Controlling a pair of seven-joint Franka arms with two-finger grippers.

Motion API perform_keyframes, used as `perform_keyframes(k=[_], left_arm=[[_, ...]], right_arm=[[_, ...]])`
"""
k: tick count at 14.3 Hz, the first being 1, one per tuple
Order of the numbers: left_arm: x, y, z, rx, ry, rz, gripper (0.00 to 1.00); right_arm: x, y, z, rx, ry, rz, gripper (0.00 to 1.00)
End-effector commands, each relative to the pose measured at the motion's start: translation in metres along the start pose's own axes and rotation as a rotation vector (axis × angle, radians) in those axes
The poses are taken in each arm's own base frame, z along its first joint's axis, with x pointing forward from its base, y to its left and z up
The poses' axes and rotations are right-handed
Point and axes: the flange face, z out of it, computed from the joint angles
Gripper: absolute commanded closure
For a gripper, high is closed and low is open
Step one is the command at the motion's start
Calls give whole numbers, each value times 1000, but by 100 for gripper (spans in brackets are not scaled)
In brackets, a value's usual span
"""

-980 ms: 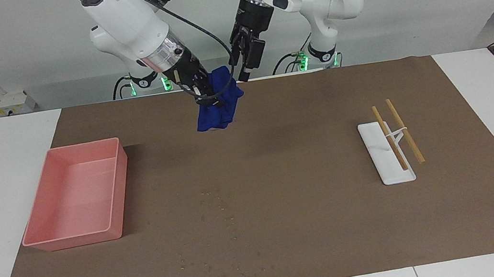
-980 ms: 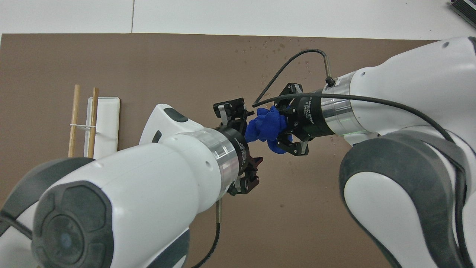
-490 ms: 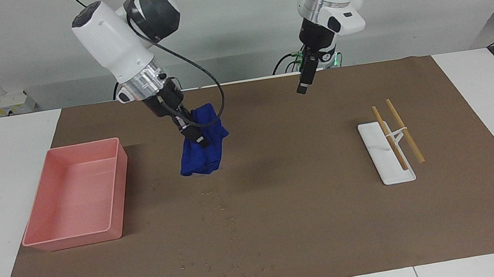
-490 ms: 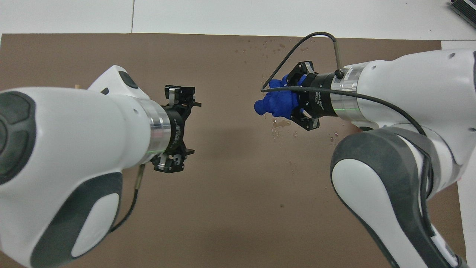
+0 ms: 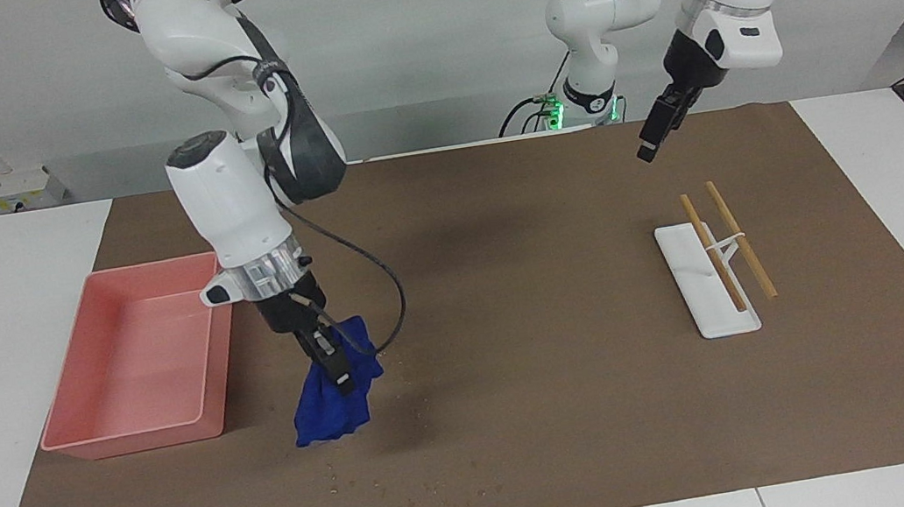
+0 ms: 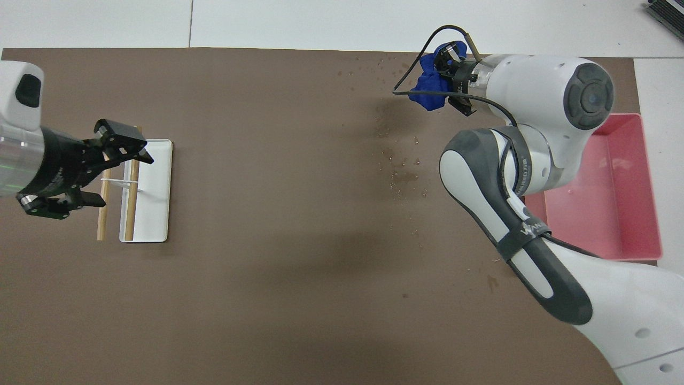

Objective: Wipe water with towel using both arms
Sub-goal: 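Carry the cloth with the right gripper while the left gripper withdraws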

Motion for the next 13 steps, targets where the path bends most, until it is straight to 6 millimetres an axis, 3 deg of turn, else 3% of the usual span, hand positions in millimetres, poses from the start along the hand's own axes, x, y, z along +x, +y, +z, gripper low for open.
perform_keyframes(k=[1, 4, 6, 8, 10, 13], left_arm=[[28, -45, -10, 44, 24, 194, 0], [41, -68, -7, 114, 47, 444, 0], [50, -74, -7, 132, 86, 498, 0], [58, -80, -9, 127, 106, 507, 0], [60, -80, 0, 132, 90, 570, 0], [80, -87, 12, 124, 55, 565, 0]], right_arm=[[0, -8, 33, 38, 16, -56, 100], [-10, 11, 74, 41, 37, -81, 100], [-18, 21, 96, 47, 39, -87, 100], [-22, 28, 105, 44, 39, -89, 100], [-34, 39, 116, 15, 25, -104, 100], [-58, 57, 129, -2, 8, -129, 100]])
